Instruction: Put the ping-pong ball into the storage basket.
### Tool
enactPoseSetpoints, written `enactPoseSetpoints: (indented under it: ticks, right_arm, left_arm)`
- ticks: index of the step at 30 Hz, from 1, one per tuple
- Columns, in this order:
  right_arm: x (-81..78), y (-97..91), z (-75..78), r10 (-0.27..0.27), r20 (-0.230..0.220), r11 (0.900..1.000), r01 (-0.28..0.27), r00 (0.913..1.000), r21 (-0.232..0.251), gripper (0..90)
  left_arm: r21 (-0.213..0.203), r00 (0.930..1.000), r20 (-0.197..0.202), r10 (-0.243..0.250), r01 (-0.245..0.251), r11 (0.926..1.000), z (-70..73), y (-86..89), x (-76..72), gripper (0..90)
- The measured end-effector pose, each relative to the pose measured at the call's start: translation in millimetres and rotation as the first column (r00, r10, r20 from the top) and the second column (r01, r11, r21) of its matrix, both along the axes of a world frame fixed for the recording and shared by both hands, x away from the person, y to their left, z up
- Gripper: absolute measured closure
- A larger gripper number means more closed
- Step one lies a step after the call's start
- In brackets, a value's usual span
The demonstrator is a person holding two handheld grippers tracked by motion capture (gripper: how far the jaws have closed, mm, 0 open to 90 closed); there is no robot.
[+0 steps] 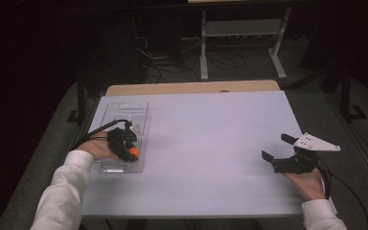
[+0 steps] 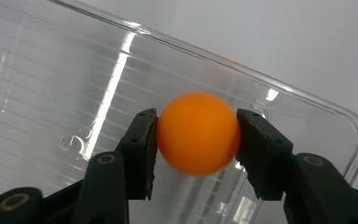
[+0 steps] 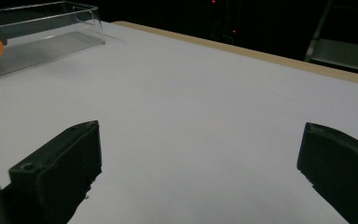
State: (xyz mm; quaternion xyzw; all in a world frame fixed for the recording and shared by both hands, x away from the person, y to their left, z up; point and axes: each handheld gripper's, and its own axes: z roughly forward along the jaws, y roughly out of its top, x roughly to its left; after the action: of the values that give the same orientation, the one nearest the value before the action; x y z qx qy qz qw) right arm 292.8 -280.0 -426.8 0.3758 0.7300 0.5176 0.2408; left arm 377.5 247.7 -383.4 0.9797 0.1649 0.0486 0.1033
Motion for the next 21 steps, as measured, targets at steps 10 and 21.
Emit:
enactPoseSetpoints:
  ticks: [10, 21]
  right_arm:
    - [-0.3, 0.2, 0.0, 0.000, -0.001, 1.0000, 0.000, 1.0000, -0.001, 0.0]
    - [-0.3, 0.6, 0.1, 0.001, 0.002, 1.0000, -0.001, 1.0000, -0.003, 0.0]
  left_arm:
    - [0.002, 0.9992, 0.032, 0.025, -0.025, 0.9997, 4.5, 3.2, -0.8, 37.8]
    - [-0.031, 0.9944, 0.074, 0.076, -0.074, 0.9968, 16.9, 13.0, -3.6, 24.6]
